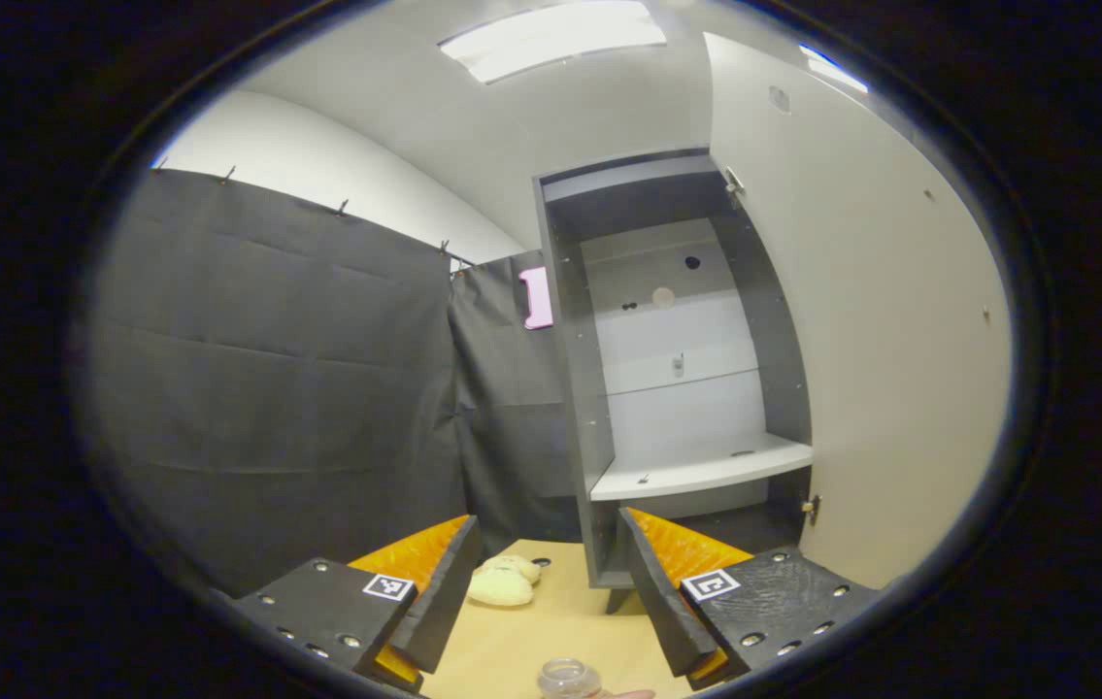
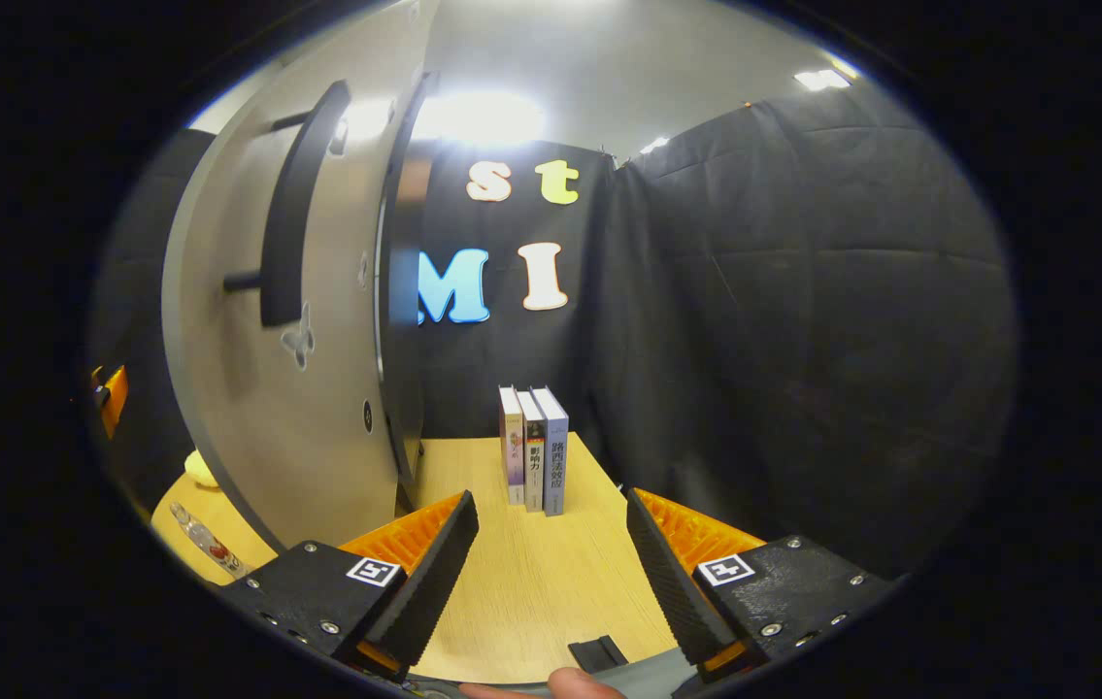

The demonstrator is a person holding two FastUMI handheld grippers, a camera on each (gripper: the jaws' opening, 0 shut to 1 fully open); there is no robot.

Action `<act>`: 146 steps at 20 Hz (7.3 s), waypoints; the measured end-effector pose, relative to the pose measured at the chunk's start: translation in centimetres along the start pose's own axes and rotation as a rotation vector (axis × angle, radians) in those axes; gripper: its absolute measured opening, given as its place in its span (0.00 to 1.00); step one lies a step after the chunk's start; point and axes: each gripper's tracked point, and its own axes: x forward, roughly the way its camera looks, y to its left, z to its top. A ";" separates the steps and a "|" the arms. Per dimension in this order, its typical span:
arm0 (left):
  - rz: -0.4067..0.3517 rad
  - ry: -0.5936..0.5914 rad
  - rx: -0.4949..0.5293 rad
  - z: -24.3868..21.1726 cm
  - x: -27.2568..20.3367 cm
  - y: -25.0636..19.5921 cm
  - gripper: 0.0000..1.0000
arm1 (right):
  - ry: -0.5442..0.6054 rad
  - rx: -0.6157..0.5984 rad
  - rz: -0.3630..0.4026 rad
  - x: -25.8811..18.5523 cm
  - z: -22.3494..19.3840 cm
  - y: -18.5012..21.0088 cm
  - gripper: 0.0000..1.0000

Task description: Open the cabinet door with the right hand, grasp the bottle in the cabinet with the left hand and place it on the coaster, then close the cabinet door with the right hand.

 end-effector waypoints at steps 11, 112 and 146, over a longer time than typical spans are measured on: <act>-0.363 0.061 -0.050 10.1 -1.4 -9.5 0.86 | -0.187 0.156 0.157 -1.4 12.5 5.4 0.94; -0.420 0.070 -0.118 4.3 2.8 2.2 0.83 | -0.138 0.070 0.282 -4.9 11.8 25.5 0.93; -0.387 0.068 -0.108 4.0 2.3 3.4 0.83 | -0.127 0.043 0.276 -4.5 10.0 25.3 0.92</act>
